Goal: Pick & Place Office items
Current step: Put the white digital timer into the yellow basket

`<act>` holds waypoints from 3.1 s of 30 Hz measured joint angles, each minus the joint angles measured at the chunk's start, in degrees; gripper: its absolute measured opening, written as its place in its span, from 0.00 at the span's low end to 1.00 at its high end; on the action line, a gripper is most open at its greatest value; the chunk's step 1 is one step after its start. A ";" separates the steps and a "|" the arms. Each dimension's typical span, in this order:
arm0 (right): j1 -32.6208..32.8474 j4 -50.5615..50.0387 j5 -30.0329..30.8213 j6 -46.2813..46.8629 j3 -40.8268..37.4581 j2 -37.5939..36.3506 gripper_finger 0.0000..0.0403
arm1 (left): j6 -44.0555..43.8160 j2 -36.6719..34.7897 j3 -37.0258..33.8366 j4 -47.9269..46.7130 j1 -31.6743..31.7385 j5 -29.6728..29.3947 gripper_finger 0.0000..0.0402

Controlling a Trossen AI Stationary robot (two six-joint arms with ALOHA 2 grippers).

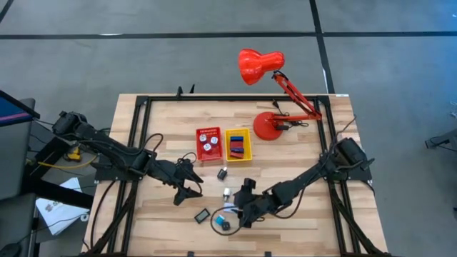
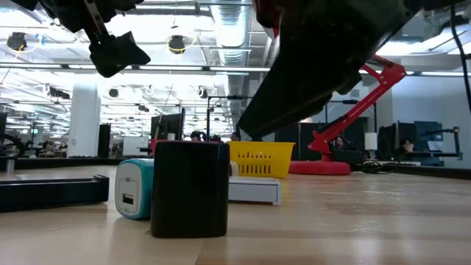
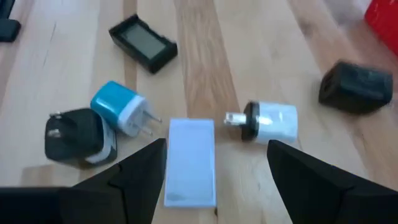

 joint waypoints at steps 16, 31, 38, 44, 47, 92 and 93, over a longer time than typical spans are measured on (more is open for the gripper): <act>0.54 3.02 -5.46 -3.70 0.52 6.06 0.67 | 0.02 0.00 0.00 -1.25 0.02 -0.56 0.75; -0.10 1.24 -7.46 1.39 0.67 7.53 0.36 | 0.07 0.04 0.00 -3.03 0.02 -2.03 0.75; -5.00 -7.80 -15.95 -3.16 0.08 -1.21 0.36 | 12.32 0.04 0.02 -1.65 0.02 -3.52 0.75; -13.08 -1.04 -37.66 3.11 0.20 -8.82 0.36 | 33.13 0.04 0.02 7.12 0.02 -8.08 0.75; -16.41 5.96 -44.54 8.83 0.28 -11.78 0.36 | 43.98 0.04 0.02 12.95 0.02 -13.74 0.75; -25.83 28.35 -50.50 30.59 1.09 -12.45 0.36 | 51.45 -4.94 0.02 20.09 0.33 -13.24 0.30; -25.84 28.24 -50.54 30.49 1.09 -12.45 0.36 | 51.45 -4.94 0.02 20.09 0.33 -13.27 0.27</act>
